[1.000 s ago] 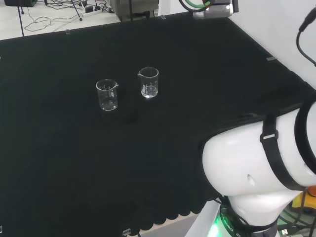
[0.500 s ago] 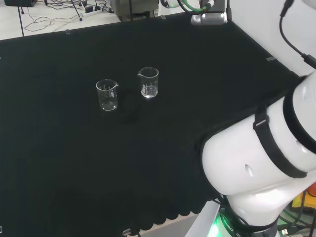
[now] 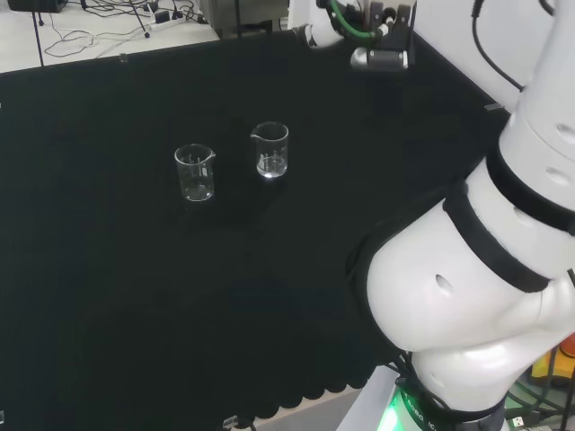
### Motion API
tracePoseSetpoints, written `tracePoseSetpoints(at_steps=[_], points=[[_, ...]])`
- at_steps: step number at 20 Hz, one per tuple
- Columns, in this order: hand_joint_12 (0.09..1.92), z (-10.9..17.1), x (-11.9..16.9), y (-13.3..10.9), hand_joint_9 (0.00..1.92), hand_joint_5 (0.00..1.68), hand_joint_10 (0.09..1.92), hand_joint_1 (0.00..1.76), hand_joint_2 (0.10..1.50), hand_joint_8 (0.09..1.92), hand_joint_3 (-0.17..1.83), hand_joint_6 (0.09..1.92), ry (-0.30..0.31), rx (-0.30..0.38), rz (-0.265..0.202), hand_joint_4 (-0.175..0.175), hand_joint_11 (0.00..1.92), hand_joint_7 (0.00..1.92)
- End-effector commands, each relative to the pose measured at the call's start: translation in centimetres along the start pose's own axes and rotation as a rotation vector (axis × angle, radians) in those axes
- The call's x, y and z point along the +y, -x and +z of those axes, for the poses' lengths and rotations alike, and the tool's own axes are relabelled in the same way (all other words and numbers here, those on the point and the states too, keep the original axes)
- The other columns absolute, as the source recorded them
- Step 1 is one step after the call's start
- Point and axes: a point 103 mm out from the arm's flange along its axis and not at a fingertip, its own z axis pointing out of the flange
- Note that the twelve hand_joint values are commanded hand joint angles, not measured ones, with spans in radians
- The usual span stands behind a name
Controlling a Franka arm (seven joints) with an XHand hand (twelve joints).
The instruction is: Pick up the beaker on the right.
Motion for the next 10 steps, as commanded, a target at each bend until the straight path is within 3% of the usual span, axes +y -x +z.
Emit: tracePoseSetpoints(at_steps=[1, 10], points=[[1.33, 2.9, 4.3, 3.2, 0.20, 0.31, 0.63, 0.51, 0.98, 0.47, 0.22, 0.09, 0.032, 0.101, 0.011, -0.004, 0.00, 0.09], [1.37, 8.0, 6.8, 4.3, 0.23, 0.32, 0.65, 0.69, 0.79, 0.51, 0.30, 0.09, -0.039, 0.162, -0.002, -0.007, 0.00, 0.09]])
